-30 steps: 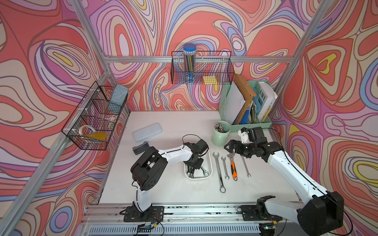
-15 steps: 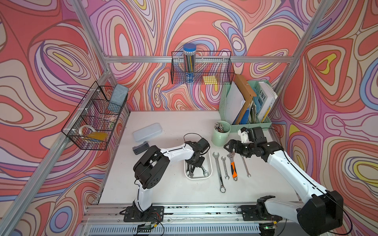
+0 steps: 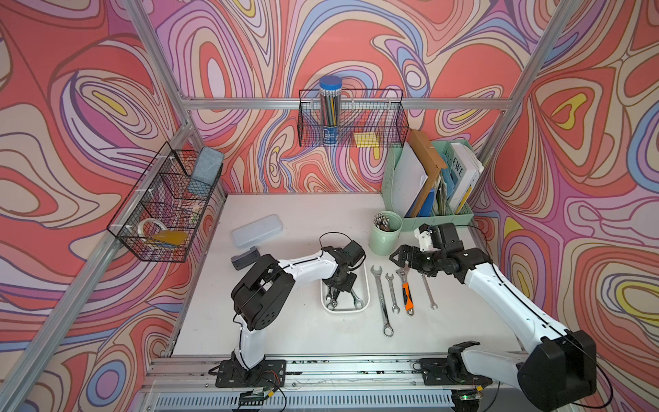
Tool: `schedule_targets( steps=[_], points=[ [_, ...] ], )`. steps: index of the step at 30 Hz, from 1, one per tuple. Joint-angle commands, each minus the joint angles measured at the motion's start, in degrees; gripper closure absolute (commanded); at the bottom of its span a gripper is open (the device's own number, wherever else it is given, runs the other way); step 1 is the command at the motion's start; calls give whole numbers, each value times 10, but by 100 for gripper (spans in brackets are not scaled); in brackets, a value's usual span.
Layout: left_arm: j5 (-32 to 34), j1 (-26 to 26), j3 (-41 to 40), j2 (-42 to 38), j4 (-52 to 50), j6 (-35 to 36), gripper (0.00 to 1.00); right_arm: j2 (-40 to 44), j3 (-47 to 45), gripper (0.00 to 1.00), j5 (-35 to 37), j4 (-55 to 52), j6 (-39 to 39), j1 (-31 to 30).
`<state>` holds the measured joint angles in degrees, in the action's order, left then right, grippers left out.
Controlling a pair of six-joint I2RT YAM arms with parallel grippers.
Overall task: Take out the wrench from the storage box
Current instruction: Pick up the wrench from the storage box.
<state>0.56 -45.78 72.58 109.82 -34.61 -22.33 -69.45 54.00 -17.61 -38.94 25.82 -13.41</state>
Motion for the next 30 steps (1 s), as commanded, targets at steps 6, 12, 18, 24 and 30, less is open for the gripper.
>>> schedule_targets(
  steps=[6,12,18,24,30],
  points=[
    [-17,1,-8,-43,-18,-31,95,0,0,2,0,7,3,3],
    [-31,1,-7,-49,-7,-49,95,1,0,2,0,6,1,3],
    [-28,0,5,-66,-10,-59,95,3,2,2,3,5,0,3],
    [-19,-1,24,-80,-32,-59,95,3,3,2,1,7,0,3],
    [-13,-1,28,-94,-46,-64,95,3,5,2,0,9,-3,3]
  ],
)
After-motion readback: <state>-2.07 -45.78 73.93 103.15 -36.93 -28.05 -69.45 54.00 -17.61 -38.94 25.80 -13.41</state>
